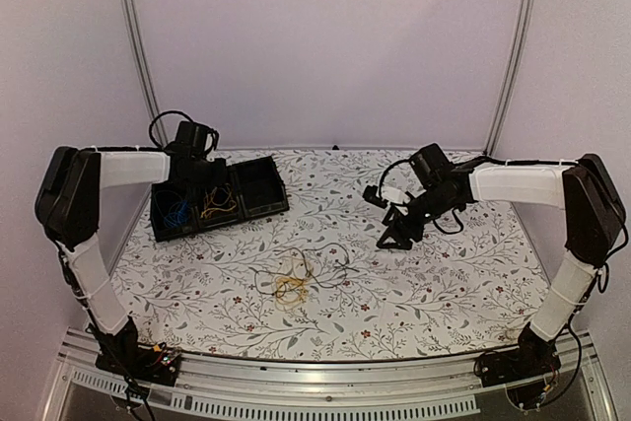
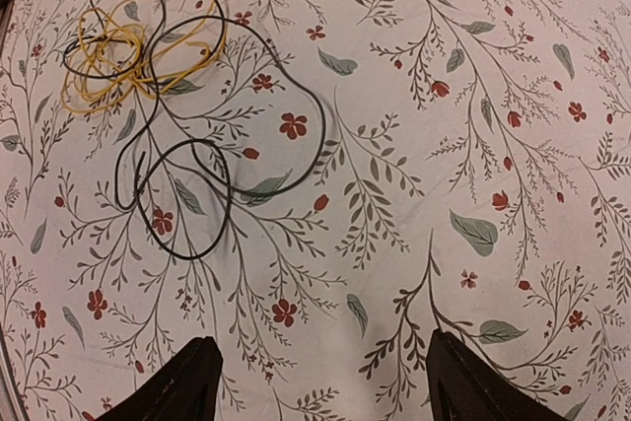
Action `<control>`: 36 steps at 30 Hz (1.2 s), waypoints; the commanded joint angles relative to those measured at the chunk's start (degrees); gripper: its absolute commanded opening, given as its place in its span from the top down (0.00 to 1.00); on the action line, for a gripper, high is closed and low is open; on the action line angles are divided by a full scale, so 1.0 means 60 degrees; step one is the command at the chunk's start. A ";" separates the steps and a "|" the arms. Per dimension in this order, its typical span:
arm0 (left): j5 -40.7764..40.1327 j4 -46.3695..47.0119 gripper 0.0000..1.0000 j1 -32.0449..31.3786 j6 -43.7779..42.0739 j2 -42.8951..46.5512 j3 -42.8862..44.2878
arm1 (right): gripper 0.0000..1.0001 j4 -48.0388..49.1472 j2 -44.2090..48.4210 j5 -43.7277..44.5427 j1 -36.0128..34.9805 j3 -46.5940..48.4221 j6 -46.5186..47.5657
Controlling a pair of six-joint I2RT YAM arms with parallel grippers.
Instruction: Untangle the cables
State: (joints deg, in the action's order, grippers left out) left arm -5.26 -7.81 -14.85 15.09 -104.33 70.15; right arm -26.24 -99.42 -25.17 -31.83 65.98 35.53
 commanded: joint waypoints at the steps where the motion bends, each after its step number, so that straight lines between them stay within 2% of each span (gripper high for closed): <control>1: -0.0078 0.0072 1.00 -0.0140 0.0150 -0.0525 0.0091 | 0.24 -0.0175 -0.0075 0.0005 0.0024 0.0069 0.0113; 5: -0.0479 -0.0064 1.00 -0.0136 0.0056 -0.0570 -0.0135 | 0.24 -0.0189 -0.0140 -0.0063 0.0020 0.0083 0.0128; 11: -0.0075 -0.0254 1.00 -0.0068 -0.0092 -0.0749 -0.0143 | 0.24 -0.0254 -0.0440 -0.0092 0.0018 0.0171 0.0085; 16: 0.0087 -0.1078 0.98 -0.0008 -0.0244 -0.0589 0.0332 | 0.24 -0.0229 -0.0441 -0.0034 -0.0018 0.0185 0.0041; 21: 0.0015 -0.1162 0.73 0.0114 -0.0463 0.0220 0.0059 | 0.24 -0.0169 -0.0303 -0.0024 -0.0012 0.0196 -0.0062; 27: 0.0329 -0.1320 0.59 0.0159 -0.0522 0.0613 0.0245 | 0.23 -0.0138 -0.0370 0.0076 -0.0035 0.0229 -0.0102; 30: 0.0514 -0.0840 0.52 0.0193 -0.0808 0.1226 -0.0042 | 0.23 -0.0130 -0.0343 0.0333 -0.0050 0.0284 -0.0146; 31: 0.0492 -0.0522 0.40 0.0212 -0.0857 0.1539 -0.0278 | 0.23 -0.0183 -0.0233 0.0334 -0.0046 0.0388 -0.0195; 32: 0.0499 -0.0200 0.10 0.0217 -0.0878 0.1858 -0.0507 | 0.23 -0.0256 -0.0130 0.0266 -0.0042 0.0496 -0.0207; 33: 0.0582 0.0031 0.02 0.0243 -0.0934 0.2207 -0.0717 | 0.23 -0.0353 0.0044 0.0204 -0.0043 0.0651 -0.0201; 36: 0.0445 0.0250 0.00 0.0195 -0.1375 0.3018 -0.0938 | 0.22 -0.0729 0.0697 0.0195 -0.0057 0.1380 -0.0118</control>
State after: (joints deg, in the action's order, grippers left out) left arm -2.85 -11.29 -14.02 10.28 -92.75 66.02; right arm -28.60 -101.43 -24.05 -31.86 68.10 35.03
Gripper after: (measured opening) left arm 0.985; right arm 0.774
